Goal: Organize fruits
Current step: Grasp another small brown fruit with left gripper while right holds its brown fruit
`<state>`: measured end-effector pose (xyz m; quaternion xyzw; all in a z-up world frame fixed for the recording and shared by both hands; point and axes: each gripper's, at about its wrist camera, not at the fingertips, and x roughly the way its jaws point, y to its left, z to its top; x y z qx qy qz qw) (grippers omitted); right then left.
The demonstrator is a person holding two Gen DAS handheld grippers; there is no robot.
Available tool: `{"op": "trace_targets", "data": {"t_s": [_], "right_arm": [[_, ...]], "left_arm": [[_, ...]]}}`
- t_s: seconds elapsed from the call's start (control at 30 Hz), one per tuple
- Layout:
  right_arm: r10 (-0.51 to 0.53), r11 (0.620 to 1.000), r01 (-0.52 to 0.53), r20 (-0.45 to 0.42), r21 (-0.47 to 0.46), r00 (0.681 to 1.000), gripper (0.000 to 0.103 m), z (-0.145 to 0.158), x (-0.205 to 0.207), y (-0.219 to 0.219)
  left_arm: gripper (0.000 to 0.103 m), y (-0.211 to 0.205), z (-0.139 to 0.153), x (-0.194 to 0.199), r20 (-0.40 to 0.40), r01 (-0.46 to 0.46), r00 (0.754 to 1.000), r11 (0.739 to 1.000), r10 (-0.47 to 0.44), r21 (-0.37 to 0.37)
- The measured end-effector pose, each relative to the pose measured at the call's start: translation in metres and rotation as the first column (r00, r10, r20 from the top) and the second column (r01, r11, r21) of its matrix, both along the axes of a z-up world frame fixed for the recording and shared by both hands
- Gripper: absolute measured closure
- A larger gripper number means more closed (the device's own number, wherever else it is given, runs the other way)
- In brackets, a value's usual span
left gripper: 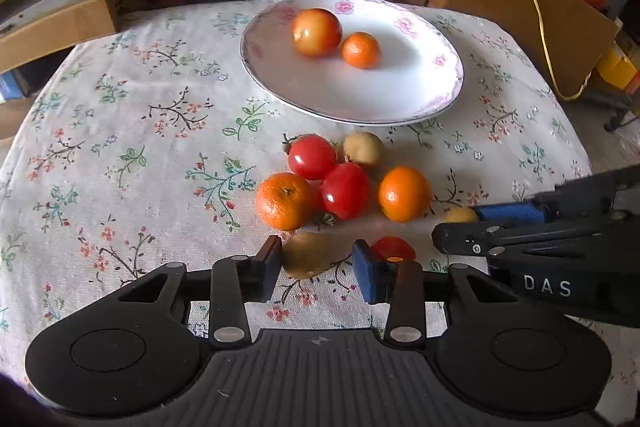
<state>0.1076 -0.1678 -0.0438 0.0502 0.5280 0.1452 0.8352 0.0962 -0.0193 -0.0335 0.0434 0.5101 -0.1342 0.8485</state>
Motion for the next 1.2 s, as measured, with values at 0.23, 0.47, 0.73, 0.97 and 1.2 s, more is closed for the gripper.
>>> {"op": "trace_targets", "data": {"t_s": [0.23, 0.47, 0.73, 0.97, 1.2], "right_arm": [[0.027, 0.999, -0.027, 0.020, -0.043, 0.999, 0.077, 0.001, -0.005, 0.005], [-0.010, 0.999, 0.011, 0.042, -0.031, 0.999, 0.077, 0.013, -0.015, -0.006], [-0.035, 0.999, 0.035, 0.056, -0.011, 0.998, 0.077, 0.022, -0.028, -0.012], [-0.043, 0.999, 0.043, 0.039, -0.001, 0.998, 0.077, 0.017, -0.020, -0.016], [-0.045, 0.999, 0.044, 0.048, 0.013, 0.998, 0.077, 0.021, -0.015, -0.013]], "left_arm": [[0.066, 0.001, 0.000, 0.004, 0.000, -0.032, 0.999, 0.999, 0.032, -0.010], [0.070, 0.000, -0.001, -0.002, -0.004, -0.025, 1.000, 1.000, 0.025, 0.008], [0.067, 0.000, -0.002, 0.003, -0.011, -0.038, 0.999, 0.999, 0.038, 0.002], [0.064, -0.003, -0.002, 0.004, 0.010, -0.020, 1.000, 1.000, 0.020, 0.019], [0.070, -0.003, 0.001, 0.000, 0.009, -0.005, 1.000, 1.000, 0.004, 0.031]]}}
